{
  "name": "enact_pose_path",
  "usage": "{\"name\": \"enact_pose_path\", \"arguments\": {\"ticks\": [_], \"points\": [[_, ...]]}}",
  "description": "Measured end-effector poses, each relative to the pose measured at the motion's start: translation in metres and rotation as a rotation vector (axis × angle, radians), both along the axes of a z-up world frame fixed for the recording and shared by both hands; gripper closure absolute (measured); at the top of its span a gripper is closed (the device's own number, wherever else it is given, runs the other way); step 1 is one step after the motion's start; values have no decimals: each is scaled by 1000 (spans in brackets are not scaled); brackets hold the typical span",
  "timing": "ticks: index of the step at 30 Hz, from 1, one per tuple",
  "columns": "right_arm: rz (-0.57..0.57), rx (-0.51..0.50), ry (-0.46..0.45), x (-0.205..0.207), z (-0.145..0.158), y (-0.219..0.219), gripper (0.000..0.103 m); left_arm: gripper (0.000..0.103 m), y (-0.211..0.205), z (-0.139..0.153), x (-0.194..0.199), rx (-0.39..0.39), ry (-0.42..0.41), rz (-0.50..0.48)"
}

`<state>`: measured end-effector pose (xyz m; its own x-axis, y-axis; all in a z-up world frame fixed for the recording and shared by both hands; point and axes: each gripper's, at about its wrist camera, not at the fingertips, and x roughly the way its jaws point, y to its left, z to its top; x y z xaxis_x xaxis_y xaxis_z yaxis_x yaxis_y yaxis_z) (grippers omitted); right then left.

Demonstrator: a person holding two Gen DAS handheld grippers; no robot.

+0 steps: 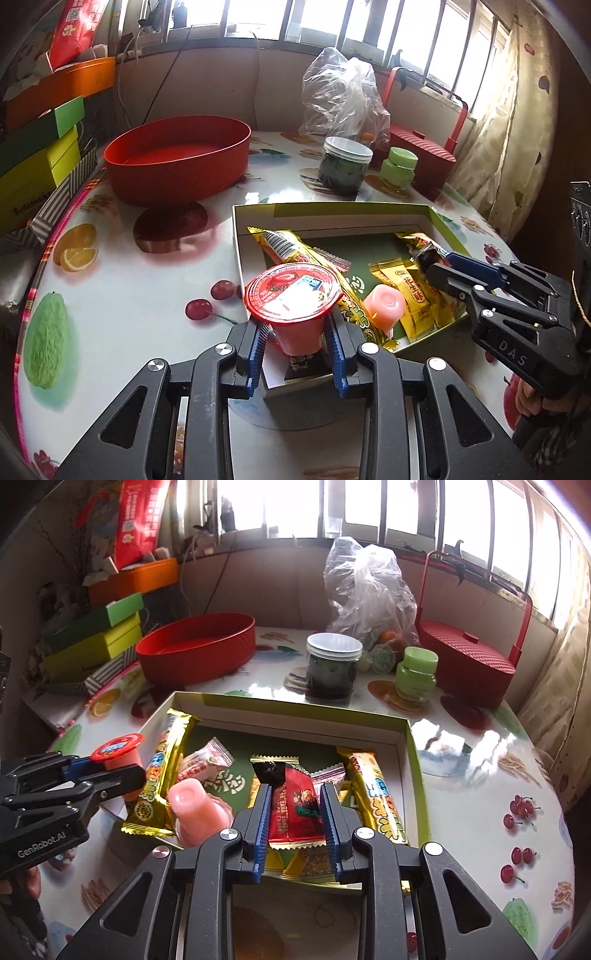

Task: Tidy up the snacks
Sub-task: 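Lower the jelly cup into the box with the left tool while the right tool drops the red pack in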

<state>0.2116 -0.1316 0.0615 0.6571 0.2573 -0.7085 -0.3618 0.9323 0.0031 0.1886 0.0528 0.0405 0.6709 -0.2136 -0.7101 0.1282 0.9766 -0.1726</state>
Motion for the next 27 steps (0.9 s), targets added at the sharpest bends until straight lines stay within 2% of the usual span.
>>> {"name": "enact_pose_path", "arguments": {"ticks": [2, 4, 8, 12, 20, 27], "points": [[4, 5, 1, -1, 0, 1, 75, 70, 0, 1, -1, 2, -3, 2], [3, 8, -2, -1, 0, 1, 71, 62, -1, 2, -2, -7, -10, -6], [1, 26, 1, -4, 1, 0, 66, 59, -2, 5, -5, -8, -21, -3], [2, 44, -11, -9, 5, -3, 62, 51, -2, 7, -9, -18, -29, 4], [-21, 85, -28, -27, 14, -11, 59, 51, -5, 13, -25, 3, -61, 16], [-32, 103, -45, -50, 17, -17, 59, 51, -7, 19, -48, -11, -78, 20]]}}
